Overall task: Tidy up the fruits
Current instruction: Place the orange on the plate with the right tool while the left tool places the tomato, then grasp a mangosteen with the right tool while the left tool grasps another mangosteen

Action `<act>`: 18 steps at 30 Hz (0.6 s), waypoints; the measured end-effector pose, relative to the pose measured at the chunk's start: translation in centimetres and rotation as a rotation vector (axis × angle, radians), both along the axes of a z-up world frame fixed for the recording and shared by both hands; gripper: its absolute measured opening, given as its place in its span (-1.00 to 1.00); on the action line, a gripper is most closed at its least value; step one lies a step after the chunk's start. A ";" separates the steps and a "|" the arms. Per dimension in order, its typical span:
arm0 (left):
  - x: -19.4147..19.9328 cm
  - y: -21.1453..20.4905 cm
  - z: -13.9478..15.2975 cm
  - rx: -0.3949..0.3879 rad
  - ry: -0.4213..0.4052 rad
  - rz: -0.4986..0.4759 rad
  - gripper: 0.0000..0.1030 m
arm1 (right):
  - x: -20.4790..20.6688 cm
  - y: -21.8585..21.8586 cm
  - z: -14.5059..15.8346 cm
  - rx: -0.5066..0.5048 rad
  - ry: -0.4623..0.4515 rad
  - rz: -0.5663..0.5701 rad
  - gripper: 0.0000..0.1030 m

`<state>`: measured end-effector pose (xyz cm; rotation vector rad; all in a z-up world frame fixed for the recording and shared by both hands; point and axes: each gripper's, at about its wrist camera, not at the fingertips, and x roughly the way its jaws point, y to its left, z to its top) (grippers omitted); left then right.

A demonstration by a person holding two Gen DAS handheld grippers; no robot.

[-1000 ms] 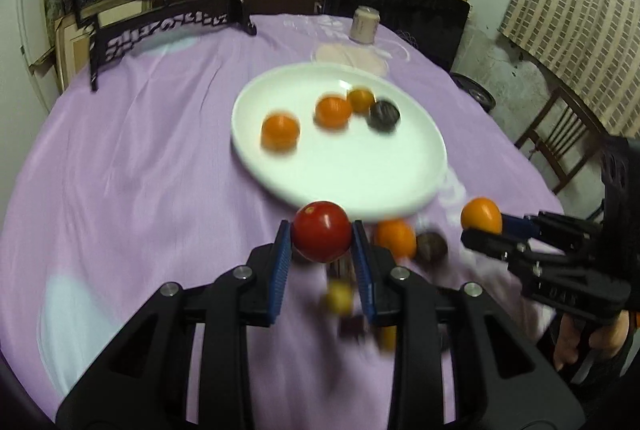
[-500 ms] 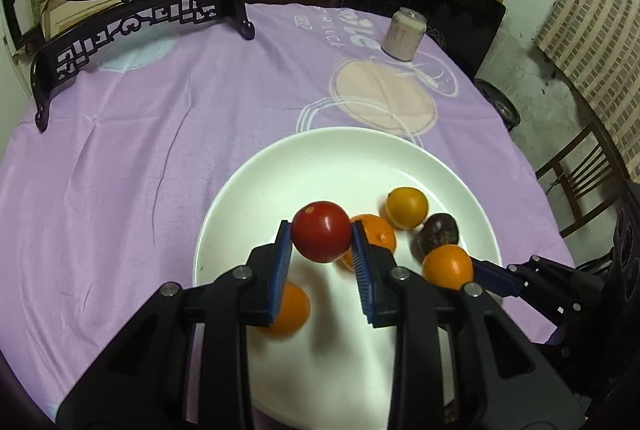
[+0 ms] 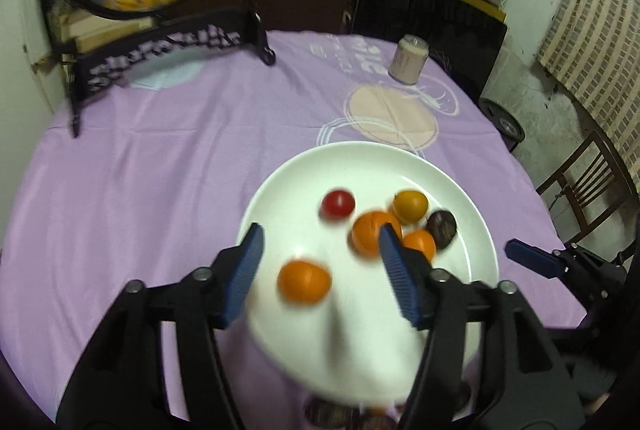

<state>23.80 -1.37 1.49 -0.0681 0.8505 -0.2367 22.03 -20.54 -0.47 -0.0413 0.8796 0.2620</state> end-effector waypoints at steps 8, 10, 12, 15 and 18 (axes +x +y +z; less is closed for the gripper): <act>-10.8 2.5 -1.1 0.001 -0.035 0.037 0.50 | -6.7 -0.6 0.2 0.064 0.014 -0.014 0.15; -12.1 2.7 -1.5 0.010 -0.033 0.035 0.51 | -7.3 -0.6 0.7 0.059 0.005 -0.014 0.15; -13.6 3.2 -1.8 0.020 -0.029 0.041 0.57 | -8.0 -0.5 1.0 0.050 -0.004 -0.015 0.16; -15.4 4.1 -2.6 0.020 -0.021 0.044 0.67 | -9.1 -0.4 0.9 0.038 -0.007 -0.013 0.25; -16.9 5.1 -3.6 0.028 -0.003 0.037 0.69 | -10.4 -0.3 -0.8 0.010 0.029 -0.001 0.25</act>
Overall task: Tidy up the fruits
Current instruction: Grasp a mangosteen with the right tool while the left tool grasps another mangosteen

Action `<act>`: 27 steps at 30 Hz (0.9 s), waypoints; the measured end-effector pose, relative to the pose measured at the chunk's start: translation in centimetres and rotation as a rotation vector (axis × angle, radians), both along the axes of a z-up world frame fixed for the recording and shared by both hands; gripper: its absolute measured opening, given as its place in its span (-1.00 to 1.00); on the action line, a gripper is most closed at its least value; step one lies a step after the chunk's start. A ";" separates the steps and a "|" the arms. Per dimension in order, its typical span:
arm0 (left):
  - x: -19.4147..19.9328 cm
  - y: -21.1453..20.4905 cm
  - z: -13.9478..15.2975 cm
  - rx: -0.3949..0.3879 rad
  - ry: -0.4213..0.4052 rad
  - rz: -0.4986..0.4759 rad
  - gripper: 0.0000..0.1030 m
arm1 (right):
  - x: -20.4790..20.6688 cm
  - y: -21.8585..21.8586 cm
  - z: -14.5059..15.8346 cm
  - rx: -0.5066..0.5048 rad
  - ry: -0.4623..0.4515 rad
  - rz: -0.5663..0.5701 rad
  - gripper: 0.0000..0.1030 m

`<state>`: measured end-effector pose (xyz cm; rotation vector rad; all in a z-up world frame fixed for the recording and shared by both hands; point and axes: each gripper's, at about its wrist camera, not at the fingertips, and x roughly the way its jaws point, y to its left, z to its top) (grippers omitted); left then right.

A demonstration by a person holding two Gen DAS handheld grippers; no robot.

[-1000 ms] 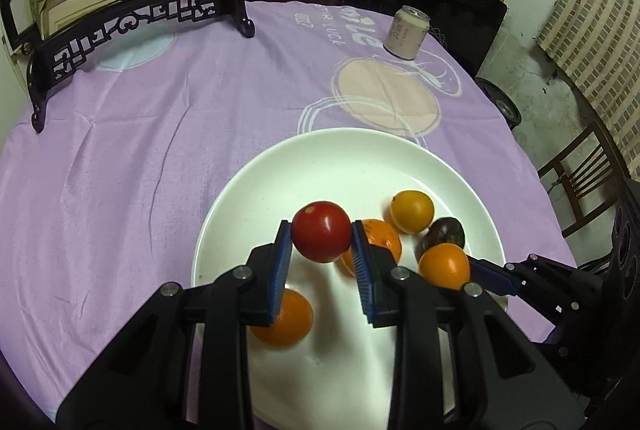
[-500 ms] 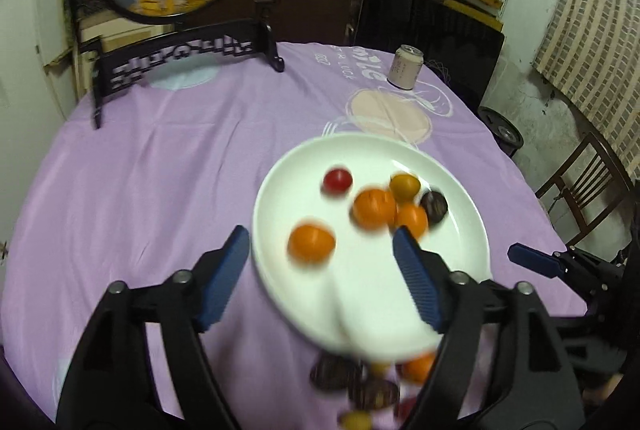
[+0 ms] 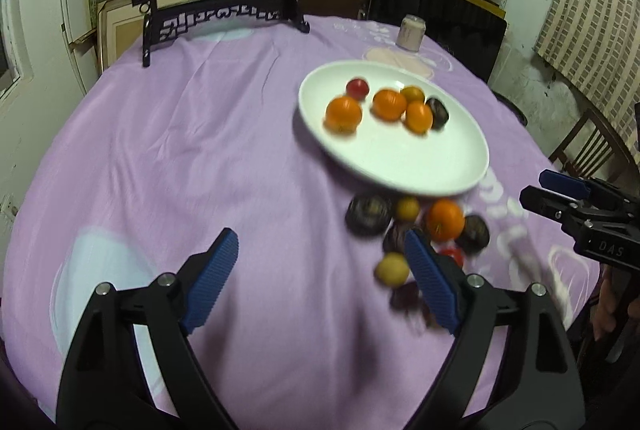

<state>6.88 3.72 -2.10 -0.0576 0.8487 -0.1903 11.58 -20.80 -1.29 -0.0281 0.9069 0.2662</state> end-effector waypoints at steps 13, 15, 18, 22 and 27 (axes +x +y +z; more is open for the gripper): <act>-3.6 1.0 -2.3 -0.035 0.082 -0.054 0.70 | 1.3 1.7 -6.6 -0.081 0.099 0.011 0.24; -3.7 0.4 -2.3 -0.034 0.086 -0.070 0.71 | 1.6 2.2 -6.7 -0.094 0.074 0.021 0.14; -3.5 -0.6 -2.6 -0.032 0.101 -0.092 0.72 | 2.0 2.6 -6.6 -0.078 0.063 0.040 -0.21; -3.0 -2.2 -3.4 -0.015 0.126 -0.114 0.72 | 1.5 1.3 -6.3 -0.016 0.102 0.015 -0.21; -2.0 -3.5 -4.6 0.001 0.164 -0.128 0.71 | -0.1 -1.0 -5.7 0.022 0.110 -0.029 -0.21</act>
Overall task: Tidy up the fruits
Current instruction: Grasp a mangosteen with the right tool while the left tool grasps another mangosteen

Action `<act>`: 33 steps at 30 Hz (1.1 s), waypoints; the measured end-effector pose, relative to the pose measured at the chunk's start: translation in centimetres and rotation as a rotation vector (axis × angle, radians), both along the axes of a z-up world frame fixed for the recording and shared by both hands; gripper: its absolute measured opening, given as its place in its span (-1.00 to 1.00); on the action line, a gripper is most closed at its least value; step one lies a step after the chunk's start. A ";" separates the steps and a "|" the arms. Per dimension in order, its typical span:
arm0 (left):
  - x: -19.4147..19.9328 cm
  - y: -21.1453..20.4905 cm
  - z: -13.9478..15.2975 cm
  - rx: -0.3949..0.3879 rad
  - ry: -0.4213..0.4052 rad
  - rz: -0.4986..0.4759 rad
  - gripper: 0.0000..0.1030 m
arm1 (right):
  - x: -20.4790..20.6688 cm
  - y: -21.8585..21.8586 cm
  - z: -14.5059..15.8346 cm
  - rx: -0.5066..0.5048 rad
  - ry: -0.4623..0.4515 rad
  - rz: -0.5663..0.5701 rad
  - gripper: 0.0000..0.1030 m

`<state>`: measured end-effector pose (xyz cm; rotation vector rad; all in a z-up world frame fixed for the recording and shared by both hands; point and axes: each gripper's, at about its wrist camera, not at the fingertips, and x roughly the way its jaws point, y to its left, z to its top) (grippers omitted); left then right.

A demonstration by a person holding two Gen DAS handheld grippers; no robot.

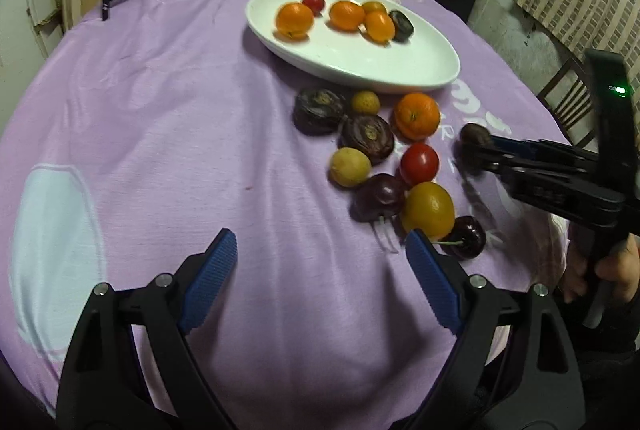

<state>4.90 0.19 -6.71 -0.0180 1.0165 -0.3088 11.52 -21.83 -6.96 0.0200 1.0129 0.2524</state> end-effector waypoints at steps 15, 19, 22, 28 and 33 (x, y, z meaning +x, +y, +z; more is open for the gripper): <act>1.3 -3.6 -0.9 0.065 -0.026 -0.044 -0.14 | -2.1 -1.9 1.3 0.092 -0.016 -0.010 -0.21; 2.2 -3.9 -0.8 0.042 -0.027 -0.040 -0.12 | -2.2 -1.8 1.2 0.098 -0.013 -0.006 -0.21; 2.1 -4.3 0.0 0.041 -0.033 -0.046 -0.12 | -2.4 -2.0 1.3 0.096 -0.013 -0.013 -0.21; 1.5 -4.9 0.5 0.043 -0.062 -0.085 -0.12 | -2.5 -2.5 1.4 0.112 -0.015 -0.030 -0.20; 2.5 -4.6 -0.9 0.007 -0.001 -0.081 -0.40 | -2.7 -2.5 1.4 0.120 -0.014 -0.022 -0.20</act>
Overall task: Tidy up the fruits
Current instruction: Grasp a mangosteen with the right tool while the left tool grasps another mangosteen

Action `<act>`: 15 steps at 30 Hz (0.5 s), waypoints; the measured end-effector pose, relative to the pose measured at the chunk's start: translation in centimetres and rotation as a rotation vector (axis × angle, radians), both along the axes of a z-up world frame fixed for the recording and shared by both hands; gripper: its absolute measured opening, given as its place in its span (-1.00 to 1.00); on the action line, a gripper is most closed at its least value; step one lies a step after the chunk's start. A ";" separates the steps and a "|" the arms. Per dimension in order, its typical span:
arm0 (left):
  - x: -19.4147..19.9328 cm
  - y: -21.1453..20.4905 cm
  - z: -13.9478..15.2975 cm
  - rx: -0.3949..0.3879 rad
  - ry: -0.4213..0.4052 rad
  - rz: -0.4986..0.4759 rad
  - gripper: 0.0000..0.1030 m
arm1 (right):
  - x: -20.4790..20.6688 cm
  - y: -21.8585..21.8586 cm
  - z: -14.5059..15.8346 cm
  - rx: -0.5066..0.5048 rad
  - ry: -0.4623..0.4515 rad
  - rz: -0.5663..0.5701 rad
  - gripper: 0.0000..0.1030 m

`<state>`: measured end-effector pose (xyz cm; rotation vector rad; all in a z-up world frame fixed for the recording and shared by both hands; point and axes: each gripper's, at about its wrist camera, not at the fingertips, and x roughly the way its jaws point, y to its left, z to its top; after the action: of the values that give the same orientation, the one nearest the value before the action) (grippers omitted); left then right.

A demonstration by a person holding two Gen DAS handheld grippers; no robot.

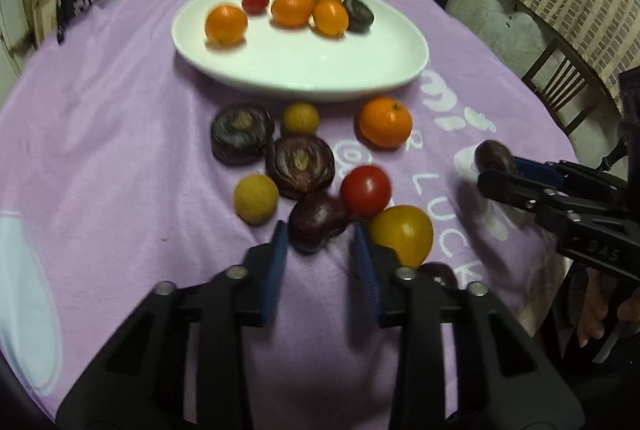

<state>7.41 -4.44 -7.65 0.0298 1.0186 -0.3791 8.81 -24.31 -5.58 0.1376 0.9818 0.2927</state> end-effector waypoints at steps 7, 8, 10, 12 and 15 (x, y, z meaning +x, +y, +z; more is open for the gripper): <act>0.9 -0.5 -0.1 -0.034 -0.031 0.000 -0.40 | 0.1 -0.2 -0.4 0.006 0.011 -0.007 -0.20; 0.9 -0.5 -0.1 -0.038 -0.032 0.001 -0.42 | 0.0 -0.1 -0.4 0.006 0.012 -0.007 -0.20; 0.4 -0.6 -0.1 -0.038 -0.040 -0.004 -0.42 | -0.1 0.0 -0.4 0.004 0.013 -0.006 -0.20; -0.3 -0.5 0.3 -0.048 -0.053 -0.010 -0.42 | -0.1 0.1 -0.2 0.000 0.009 -0.006 -0.20; -1.2 -0.1 1.0 -0.050 -0.073 -0.016 -0.42 | -0.1 0.5 0.4 -0.010 -0.006 -0.006 -0.20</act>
<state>6.18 -4.50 -6.68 0.0067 0.9368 -0.4149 8.72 -23.80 -5.16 0.1303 0.9767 0.2829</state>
